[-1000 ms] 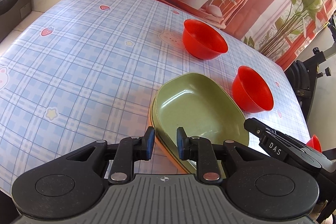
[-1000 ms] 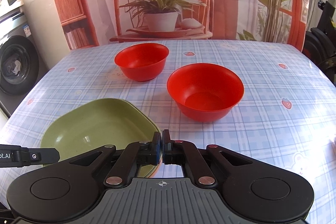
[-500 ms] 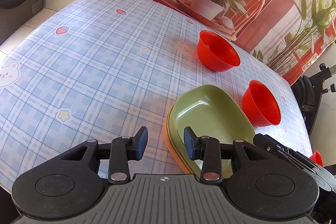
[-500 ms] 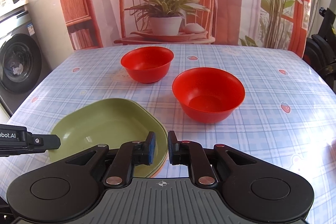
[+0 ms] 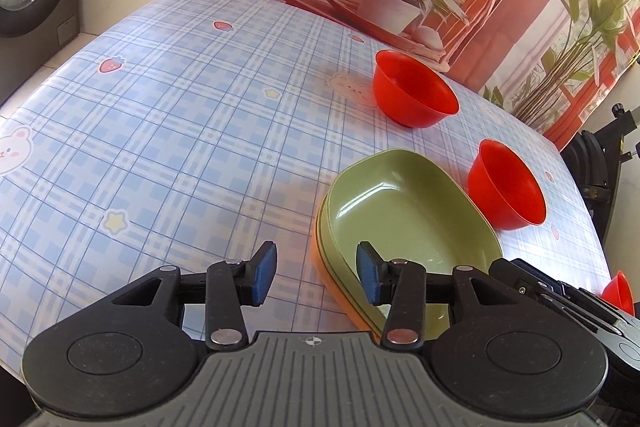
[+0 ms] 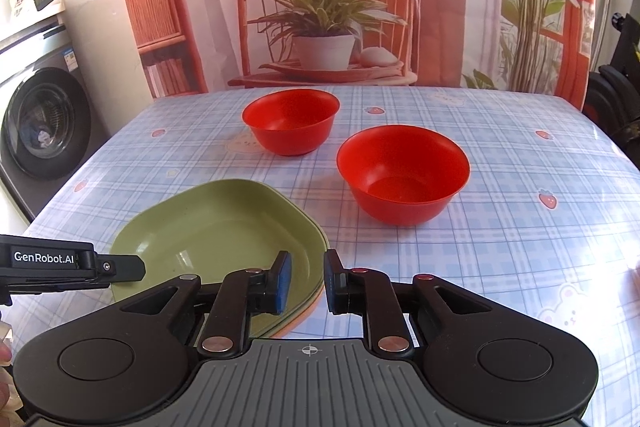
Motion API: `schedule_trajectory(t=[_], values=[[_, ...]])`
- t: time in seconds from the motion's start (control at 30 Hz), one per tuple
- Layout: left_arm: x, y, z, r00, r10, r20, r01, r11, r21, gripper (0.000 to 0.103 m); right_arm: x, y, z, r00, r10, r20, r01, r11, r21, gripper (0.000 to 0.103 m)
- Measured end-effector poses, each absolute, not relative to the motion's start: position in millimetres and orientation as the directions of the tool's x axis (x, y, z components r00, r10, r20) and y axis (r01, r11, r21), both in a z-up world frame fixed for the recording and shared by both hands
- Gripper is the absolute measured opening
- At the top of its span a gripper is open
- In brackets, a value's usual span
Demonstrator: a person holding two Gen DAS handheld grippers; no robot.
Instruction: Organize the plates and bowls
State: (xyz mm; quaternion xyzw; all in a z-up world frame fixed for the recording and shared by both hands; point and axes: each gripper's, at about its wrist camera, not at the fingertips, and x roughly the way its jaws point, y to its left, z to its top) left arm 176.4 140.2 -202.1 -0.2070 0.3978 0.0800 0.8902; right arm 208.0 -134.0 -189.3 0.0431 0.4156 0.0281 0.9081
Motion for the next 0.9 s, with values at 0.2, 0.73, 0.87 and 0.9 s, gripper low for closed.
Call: schedule_trajectory(t=[0.2,0.73,0.87,0.9], values=[[175,140,-204,0.673,-0.027,-0.739,-0.313,0.895,-0.317,0.049,208,-136,-196,0.638,0.074,-0.767,0.002,0.995,0.097,0.019],[174,145,-205,0.653,-0.004,-0.757,-0.344,0.890,-0.301,0.049,206,-144,-195,0.646,0.075,-0.760,0.039,0.991,0.131,0.017],[176,156,-174,0.720,0.011,-0.694,-0.318,0.894,-0.316,0.049,209,-153,-176,0.687,0.073,-0.723,0.054,0.987,0.151,0.018],[180,157,-166,0.734,0.008,-0.679,-0.301,0.900,-0.316,0.049,211,-156,-171,0.694,0.071,-0.717,0.058,0.986,0.154,0.018]])
